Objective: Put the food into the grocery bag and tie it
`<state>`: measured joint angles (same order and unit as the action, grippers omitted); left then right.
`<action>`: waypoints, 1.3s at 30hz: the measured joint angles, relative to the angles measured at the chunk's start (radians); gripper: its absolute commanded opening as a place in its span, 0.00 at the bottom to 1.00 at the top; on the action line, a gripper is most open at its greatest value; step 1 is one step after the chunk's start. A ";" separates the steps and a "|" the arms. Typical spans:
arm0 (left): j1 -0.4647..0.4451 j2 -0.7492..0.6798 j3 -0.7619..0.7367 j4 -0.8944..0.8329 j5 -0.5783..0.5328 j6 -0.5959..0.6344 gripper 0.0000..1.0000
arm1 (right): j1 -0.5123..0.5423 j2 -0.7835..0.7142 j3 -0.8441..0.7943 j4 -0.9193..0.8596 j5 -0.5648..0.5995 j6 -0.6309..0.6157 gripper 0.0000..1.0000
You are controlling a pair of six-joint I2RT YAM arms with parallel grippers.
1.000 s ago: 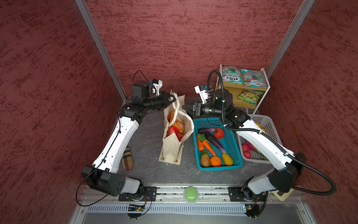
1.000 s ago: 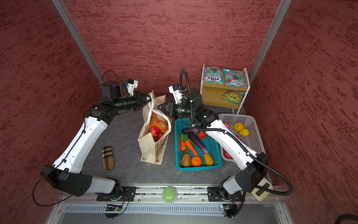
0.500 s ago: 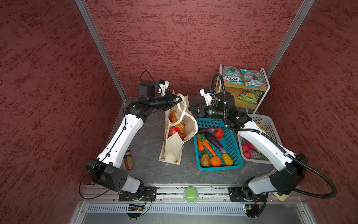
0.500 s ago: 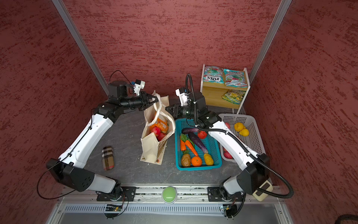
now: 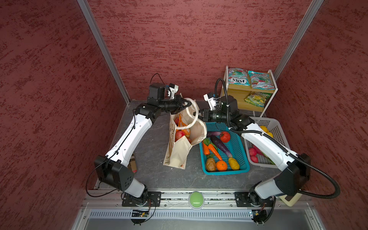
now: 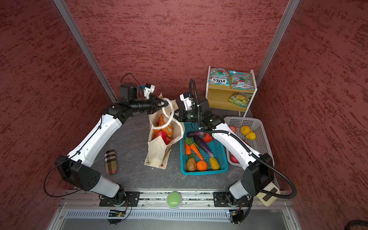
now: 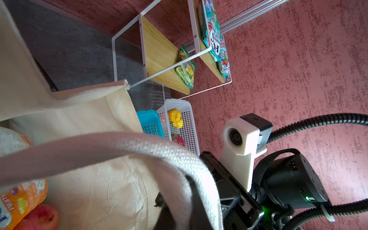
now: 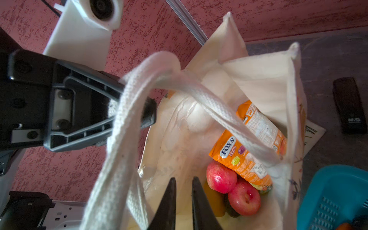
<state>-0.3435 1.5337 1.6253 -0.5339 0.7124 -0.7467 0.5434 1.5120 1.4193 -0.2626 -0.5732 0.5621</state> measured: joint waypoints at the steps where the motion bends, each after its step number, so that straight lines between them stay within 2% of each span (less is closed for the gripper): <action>1: 0.000 0.000 0.000 -0.004 -0.001 0.003 0.02 | 0.000 0.002 0.015 -0.009 -0.001 -0.001 0.17; 9: 0.000 0.000 0.000 -0.026 -0.015 0.019 0.02 | 0.021 0.009 0.197 -0.034 -0.011 -0.011 0.16; 19: 0.000 0.000 0.009 0.014 0.000 -0.008 0.02 | 0.072 0.045 0.224 -0.068 -0.028 -0.020 0.17; 23: -0.001 0.000 0.010 0.047 0.016 -0.037 0.02 | 0.072 0.046 0.242 -0.108 -0.018 -0.037 0.23; 28: 0.010 -0.003 -0.021 0.151 0.031 -0.099 0.02 | 0.070 0.037 0.307 -0.153 0.022 -0.074 0.43; 30: 0.020 -0.006 -0.039 0.194 0.041 -0.127 0.02 | 0.069 0.016 0.317 -0.169 0.045 -0.090 0.47; 33: 0.037 -0.012 -0.066 0.253 0.056 -0.167 0.02 | 0.044 -0.032 0.317 -0.193 0.078 -0.109 0.48; 39: 0.057 -0.029 -0.105 0.333 0.093 -0.228 0.02 | -0.067 -0.121 0.240 -0.172 0.108 -0.129 0.37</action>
<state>-0.2867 1.5051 1.5204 -0.2005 0.8059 -0.9745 0.4763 1.3907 1.6596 -0.4351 -0.4648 0.4328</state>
